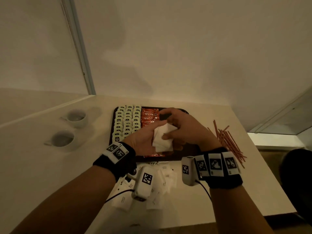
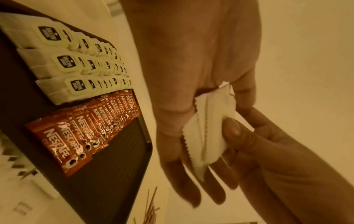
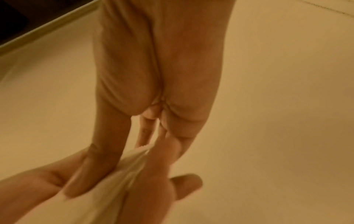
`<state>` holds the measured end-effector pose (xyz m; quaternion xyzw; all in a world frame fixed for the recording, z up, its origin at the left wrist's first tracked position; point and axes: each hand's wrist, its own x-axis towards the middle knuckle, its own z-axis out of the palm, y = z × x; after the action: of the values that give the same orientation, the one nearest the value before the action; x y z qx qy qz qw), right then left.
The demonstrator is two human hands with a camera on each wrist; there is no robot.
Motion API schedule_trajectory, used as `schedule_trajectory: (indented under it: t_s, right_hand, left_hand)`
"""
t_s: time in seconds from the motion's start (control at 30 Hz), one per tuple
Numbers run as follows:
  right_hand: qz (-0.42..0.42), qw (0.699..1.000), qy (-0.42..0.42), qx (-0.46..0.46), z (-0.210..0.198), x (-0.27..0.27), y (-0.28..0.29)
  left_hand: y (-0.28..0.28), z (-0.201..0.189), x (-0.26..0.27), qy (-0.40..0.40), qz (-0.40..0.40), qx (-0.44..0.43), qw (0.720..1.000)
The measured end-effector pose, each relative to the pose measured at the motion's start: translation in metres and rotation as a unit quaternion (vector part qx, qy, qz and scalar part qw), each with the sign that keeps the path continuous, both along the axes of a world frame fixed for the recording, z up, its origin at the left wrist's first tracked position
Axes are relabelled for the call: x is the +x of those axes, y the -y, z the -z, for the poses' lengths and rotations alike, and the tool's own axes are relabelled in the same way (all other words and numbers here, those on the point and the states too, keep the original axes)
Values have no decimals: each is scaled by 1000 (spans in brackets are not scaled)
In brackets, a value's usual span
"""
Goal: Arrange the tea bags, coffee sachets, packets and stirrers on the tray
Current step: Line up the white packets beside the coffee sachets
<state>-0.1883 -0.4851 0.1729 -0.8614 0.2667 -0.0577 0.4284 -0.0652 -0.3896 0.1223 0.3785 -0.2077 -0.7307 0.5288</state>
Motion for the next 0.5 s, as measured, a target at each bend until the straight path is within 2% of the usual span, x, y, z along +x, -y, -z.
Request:
schedule_trajectory:
  t_s: [0.1,0.17,0.3,0.5]
  right_hand:
    - [59,995,59,-53,6,4,3]
    - [72,991,80,-74,9,3,5]
    - [58,987,146,-9,9,3,9]
    - [63,984,164,40,4,15,15]
  left_hand:
    - [2,1,4,-13,-44,24,999]
    - [1,-1,9,30,-54,28,998]
    - [3,-11,16,119,-91,18,989]
    - [10,-23,17,152,-172,-13,973]
